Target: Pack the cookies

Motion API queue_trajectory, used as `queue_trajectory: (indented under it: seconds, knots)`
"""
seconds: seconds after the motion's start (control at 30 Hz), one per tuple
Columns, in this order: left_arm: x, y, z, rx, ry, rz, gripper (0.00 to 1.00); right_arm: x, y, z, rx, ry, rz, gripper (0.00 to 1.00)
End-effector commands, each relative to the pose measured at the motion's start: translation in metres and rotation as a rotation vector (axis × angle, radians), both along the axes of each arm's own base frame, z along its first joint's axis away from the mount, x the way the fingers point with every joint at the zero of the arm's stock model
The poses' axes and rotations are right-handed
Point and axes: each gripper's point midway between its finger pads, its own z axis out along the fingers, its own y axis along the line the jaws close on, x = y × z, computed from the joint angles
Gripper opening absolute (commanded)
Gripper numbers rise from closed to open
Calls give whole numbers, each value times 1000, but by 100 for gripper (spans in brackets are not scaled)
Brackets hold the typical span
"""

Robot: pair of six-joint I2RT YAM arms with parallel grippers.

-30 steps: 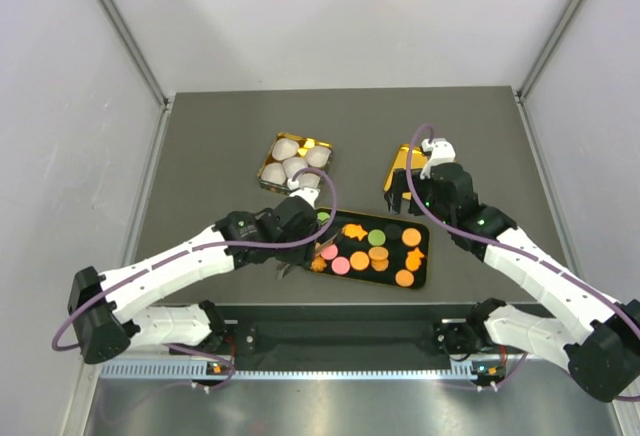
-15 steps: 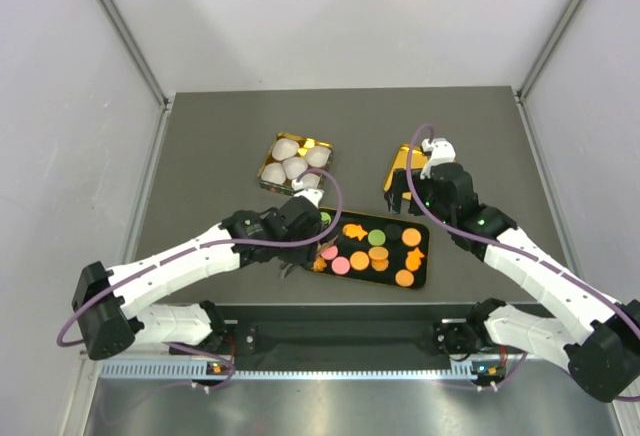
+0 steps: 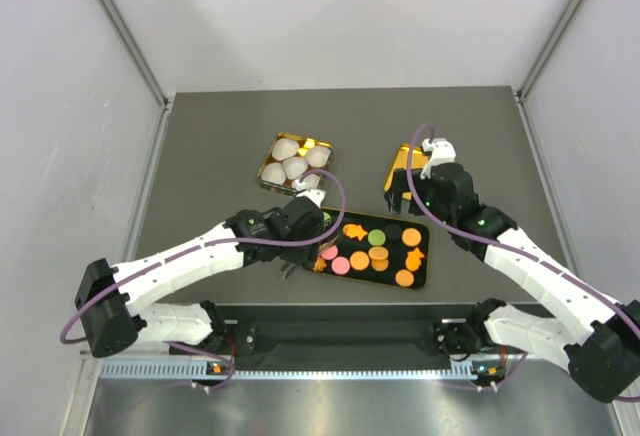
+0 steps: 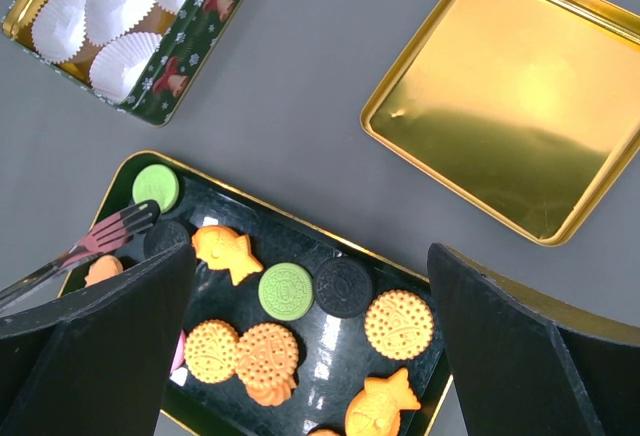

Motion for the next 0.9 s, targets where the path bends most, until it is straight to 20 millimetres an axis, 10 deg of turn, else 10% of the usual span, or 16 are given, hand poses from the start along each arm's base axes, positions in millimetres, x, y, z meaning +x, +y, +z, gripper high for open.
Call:
queue_trajectory:
  seconds: [0.0, 0.87]
  knots:
    - [5, -8, 2, -24, -26, -9, 51, 2, -3, 12, 10, -47, -6, 100]
    - [-5, -4, 1, -10, 13, -45, 49, 2, -4, 7, 5, -41, -9, 100]
